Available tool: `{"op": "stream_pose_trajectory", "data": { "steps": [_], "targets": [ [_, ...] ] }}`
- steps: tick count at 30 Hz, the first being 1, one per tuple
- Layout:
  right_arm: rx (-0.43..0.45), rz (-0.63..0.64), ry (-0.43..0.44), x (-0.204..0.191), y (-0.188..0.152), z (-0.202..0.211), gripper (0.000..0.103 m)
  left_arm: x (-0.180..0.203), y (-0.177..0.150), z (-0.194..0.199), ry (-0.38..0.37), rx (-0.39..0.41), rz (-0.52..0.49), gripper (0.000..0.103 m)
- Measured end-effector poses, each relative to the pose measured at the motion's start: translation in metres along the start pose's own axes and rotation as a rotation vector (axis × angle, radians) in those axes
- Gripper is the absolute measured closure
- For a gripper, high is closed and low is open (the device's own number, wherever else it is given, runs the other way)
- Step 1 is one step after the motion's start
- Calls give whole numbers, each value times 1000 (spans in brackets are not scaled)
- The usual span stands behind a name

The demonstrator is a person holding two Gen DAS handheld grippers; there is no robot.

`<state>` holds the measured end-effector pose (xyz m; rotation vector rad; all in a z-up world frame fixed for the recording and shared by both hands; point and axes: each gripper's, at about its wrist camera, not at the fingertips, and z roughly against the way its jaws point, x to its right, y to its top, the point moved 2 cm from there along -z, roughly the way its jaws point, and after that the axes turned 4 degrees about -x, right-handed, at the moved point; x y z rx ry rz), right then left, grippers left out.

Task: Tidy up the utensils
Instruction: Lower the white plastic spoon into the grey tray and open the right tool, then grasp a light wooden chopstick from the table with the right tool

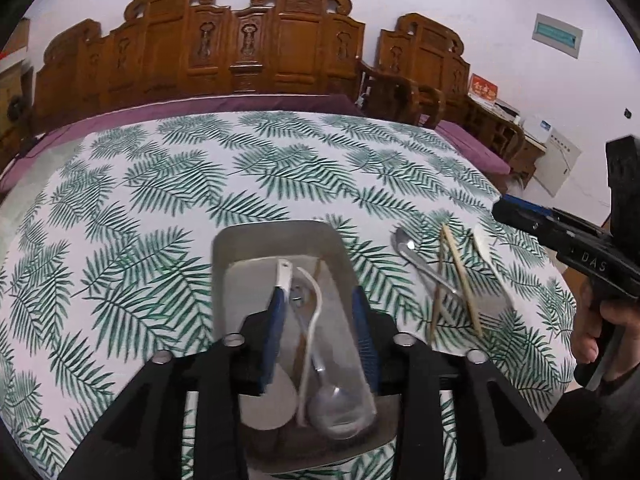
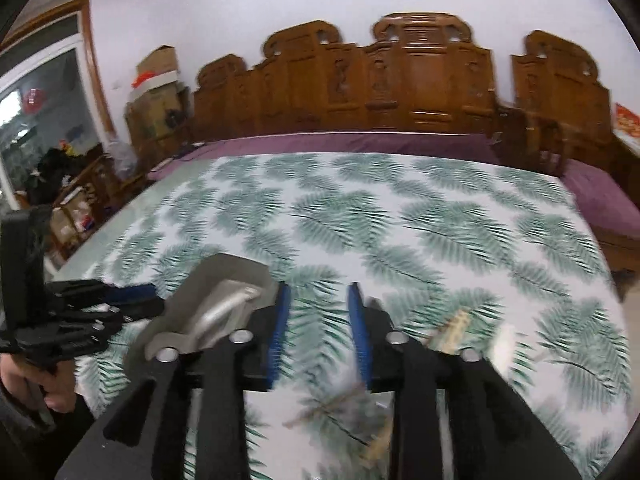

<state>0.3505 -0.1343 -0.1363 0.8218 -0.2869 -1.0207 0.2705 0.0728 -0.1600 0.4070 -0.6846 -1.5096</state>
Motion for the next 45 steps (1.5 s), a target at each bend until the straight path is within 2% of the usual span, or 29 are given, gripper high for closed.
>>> {"op": "stream_pose_trajectory", "data": {
  "steps": [1, 7, 8, 10, 17, 21, 25, 31, 35, 39, 45],
  "targets": [
    [-10, -9, -26, 11, -5, 2, 67, 3, 0, 0, -4, 4, -3, 57],
    [-50, -38, -134, 50, -31, 0, 67, 21, 0, -7, -24, -3, -16, 54],
    [-55, -48, -139, 54, -34, -2, 67, 23, 0, -8, -24, -4, -17, 48],
    [-75, -78, -143, 66, -44, -9, 67, 28, -2, -9, -29, 0, -21, 44],
    [-175, -145, -121, 75, -68, -45, 67, 40, -4, -14, -36, -9, -34, 44],
    [-204, -159, -126, 71, -72, -58, 67, 50, -6, -17, -43, -14, -48, 44],
    [-229, -173, -164, 70, -72, -67, 77, 58, -8, -19, -47, -21, -66, 44],
    [-246, -207, -142, 75, -73, -75, 82, 63, -10, -19, -49, -23, -75, 44],
    [-264, -202, -173, 74, -74, -80, 85, 64, -9, -19, -49, -22, -78, 44],
    [-264, -211, -195, 74, -72, -82, 85, 65, -9, -19, -48, -22, -80, 44],
    [-275, -220, -184, 71, -72, -88, 85, 66, -10, -19, -45, -23, -82, 44]
  ]
}}
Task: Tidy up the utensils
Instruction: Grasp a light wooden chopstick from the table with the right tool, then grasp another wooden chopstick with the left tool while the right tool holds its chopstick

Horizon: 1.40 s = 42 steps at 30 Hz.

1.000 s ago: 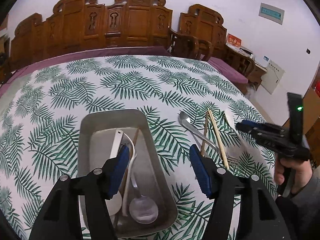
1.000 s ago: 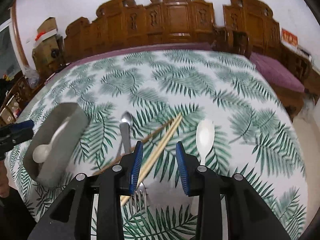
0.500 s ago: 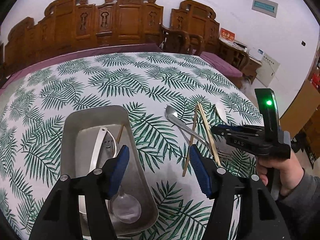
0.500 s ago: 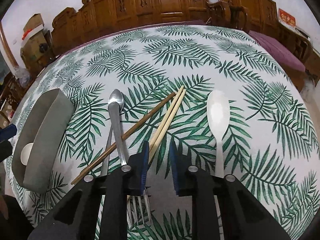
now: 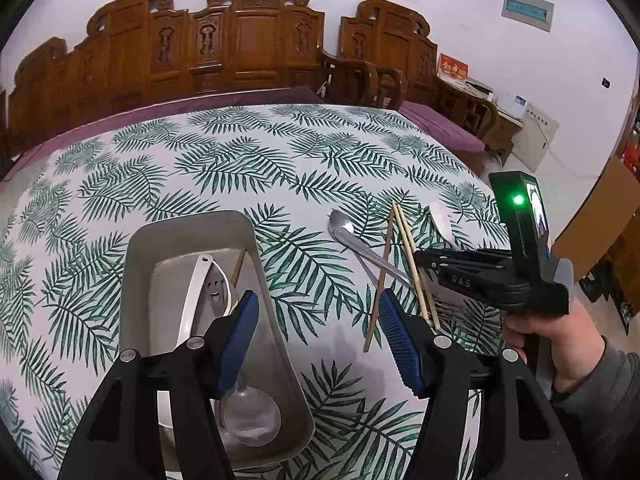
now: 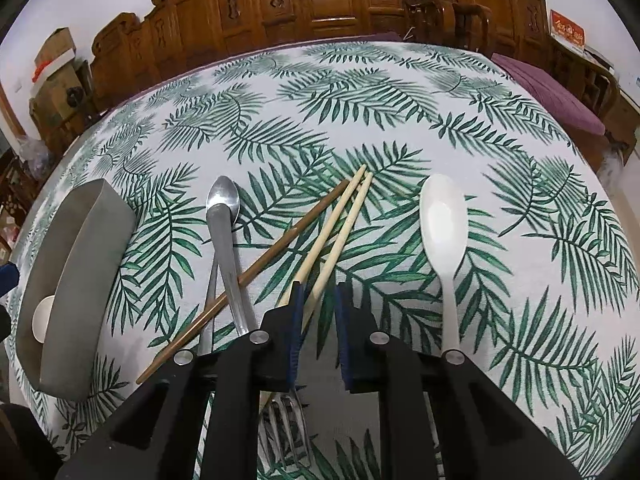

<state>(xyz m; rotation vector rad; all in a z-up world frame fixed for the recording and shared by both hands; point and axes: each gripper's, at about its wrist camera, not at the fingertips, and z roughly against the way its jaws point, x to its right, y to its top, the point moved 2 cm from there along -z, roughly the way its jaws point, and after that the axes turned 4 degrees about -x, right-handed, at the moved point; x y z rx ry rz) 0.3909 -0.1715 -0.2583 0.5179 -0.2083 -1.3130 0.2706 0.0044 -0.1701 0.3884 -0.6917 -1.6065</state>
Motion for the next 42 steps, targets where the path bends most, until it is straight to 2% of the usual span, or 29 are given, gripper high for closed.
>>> {"op": "stream_pose_trajectory", "data": {
  "steps": [7, 15, 23, 32, 35, 39, 42],
  "targets": [
    [-5, 15, -50, -4, 2, -2, 91, 0, -1, -1, 1, -2, -4, 44],
    [15, -15, -18, 14, 2, 11, 97, 15, -7, -2, -3, -2, -35, 44],
    [80, -39, 41, 36, 3, 37, 97, 39, -11, -8, 14, -7, -53, 44],
    [117, -34, 39, 59, 3, 47, 97, 67, -5, -25, 45, -40, -88, 44],
    [120, -38, 54, 67, 4, 47, 97, 76, 0, -36, 35, -47, -78, 44],
    [119, -42, 69, 76, 3, 48, 97, 96, 8, -46, 14, -32, -100, 49],
    [129, -55, 94, 81, 2, 52, 97, 107, 16, -57, 5, -40, -112, 57]
  ]
}}
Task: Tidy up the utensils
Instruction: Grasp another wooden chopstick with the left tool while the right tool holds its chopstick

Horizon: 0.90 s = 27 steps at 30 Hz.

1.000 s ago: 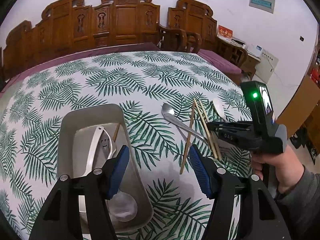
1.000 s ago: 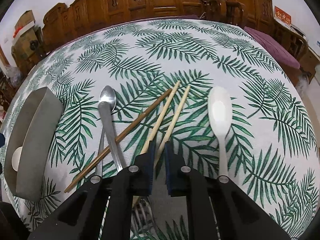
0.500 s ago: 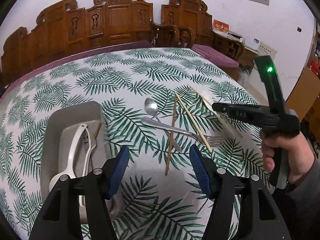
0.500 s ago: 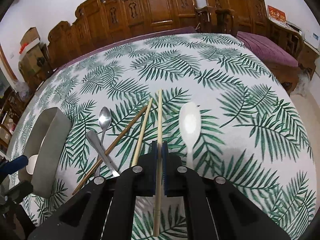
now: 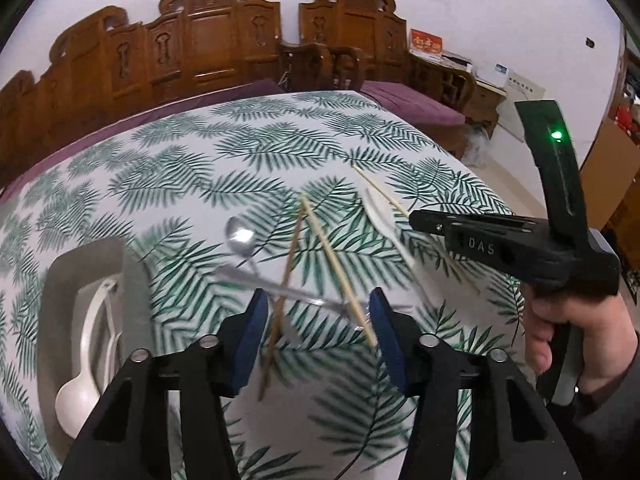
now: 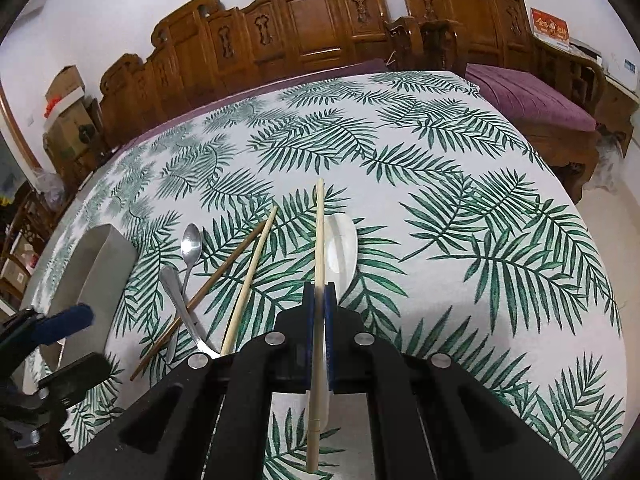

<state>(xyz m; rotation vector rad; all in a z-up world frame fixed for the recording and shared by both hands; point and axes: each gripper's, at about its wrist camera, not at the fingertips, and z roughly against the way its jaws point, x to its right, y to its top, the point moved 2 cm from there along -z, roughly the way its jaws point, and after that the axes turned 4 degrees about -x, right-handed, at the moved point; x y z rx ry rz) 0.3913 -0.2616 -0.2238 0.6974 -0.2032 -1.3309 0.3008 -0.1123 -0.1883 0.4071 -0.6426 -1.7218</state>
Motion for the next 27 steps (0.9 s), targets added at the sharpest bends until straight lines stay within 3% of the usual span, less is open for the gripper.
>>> {"op": "stream_pose_trajectory", "data": {
  "steps": [6, 14, 18, 22, 27],
  "targets": [
    [9, -7, 22, 3, 0, 3, 97, 14, 13, -32, -4, -42, -13, 66],
    [6, -22, 28, 9, -3, 4, 97, 3, 18, -91, -2, -169, 46, 76],
    [5, -25, 29, 11, -4, 3, 97, 4, 22, -99, 12, -174, 34, 77],
    [3, -20, 29, 10, -4, 3, 97, 7, 28, -104, 36, -182, 0, 95],
    [3, -7, 31, 7, -4, 3, 97, 9, 28, -98, 37, -178, -22, 99]
  ]
}}
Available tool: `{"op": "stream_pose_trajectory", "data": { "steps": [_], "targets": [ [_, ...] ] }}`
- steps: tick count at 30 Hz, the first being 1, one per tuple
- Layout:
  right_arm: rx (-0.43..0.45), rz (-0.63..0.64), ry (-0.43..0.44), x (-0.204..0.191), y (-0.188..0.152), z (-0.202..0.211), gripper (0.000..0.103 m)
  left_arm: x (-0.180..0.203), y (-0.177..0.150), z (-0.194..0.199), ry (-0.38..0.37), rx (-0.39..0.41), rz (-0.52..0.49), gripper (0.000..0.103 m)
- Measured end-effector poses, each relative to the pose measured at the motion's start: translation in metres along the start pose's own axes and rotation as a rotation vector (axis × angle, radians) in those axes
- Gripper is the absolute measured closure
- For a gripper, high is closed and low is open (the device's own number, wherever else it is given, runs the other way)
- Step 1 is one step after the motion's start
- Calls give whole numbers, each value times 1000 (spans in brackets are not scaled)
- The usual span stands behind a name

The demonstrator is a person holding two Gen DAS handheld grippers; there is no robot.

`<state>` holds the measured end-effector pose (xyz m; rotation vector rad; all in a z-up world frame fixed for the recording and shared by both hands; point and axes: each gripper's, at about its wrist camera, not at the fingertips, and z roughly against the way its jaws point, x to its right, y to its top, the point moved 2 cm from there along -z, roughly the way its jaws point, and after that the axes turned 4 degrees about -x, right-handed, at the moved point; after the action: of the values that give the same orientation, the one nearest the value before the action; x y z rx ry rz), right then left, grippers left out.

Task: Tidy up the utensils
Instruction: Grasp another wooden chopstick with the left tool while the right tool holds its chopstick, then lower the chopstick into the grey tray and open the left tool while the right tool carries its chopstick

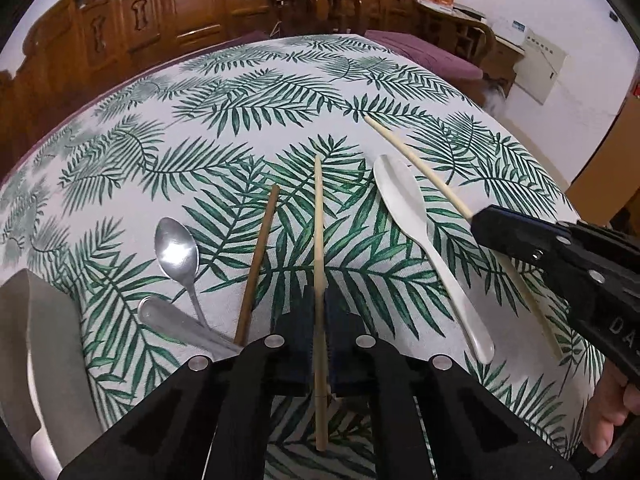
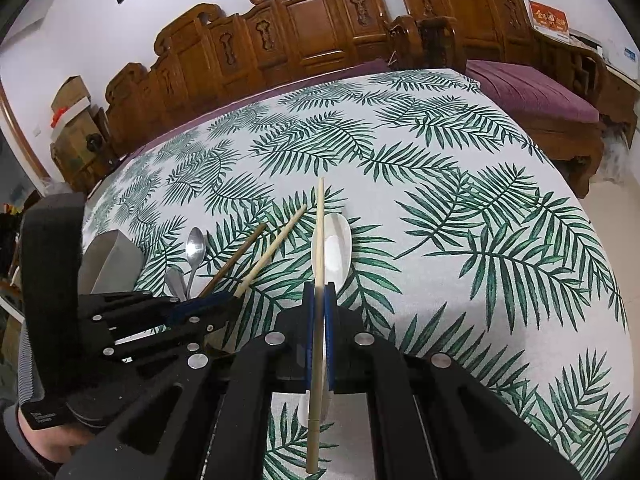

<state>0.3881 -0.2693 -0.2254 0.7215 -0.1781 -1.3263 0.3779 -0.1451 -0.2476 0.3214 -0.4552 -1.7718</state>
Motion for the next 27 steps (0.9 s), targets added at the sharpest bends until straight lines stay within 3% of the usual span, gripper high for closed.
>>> {"op": "stream_pose_trajectory", "data": {
  "steps": [16, 27],
  "targets": [
    [20, 85, 4, -36, -2, 17, 97, -26, -16, 90, 1, 87, 1, 99],
    [54, 150, 13, -88, 7, 63, 97, -52, -31, 151, 21, 139, 21, 99]
  ]
}}
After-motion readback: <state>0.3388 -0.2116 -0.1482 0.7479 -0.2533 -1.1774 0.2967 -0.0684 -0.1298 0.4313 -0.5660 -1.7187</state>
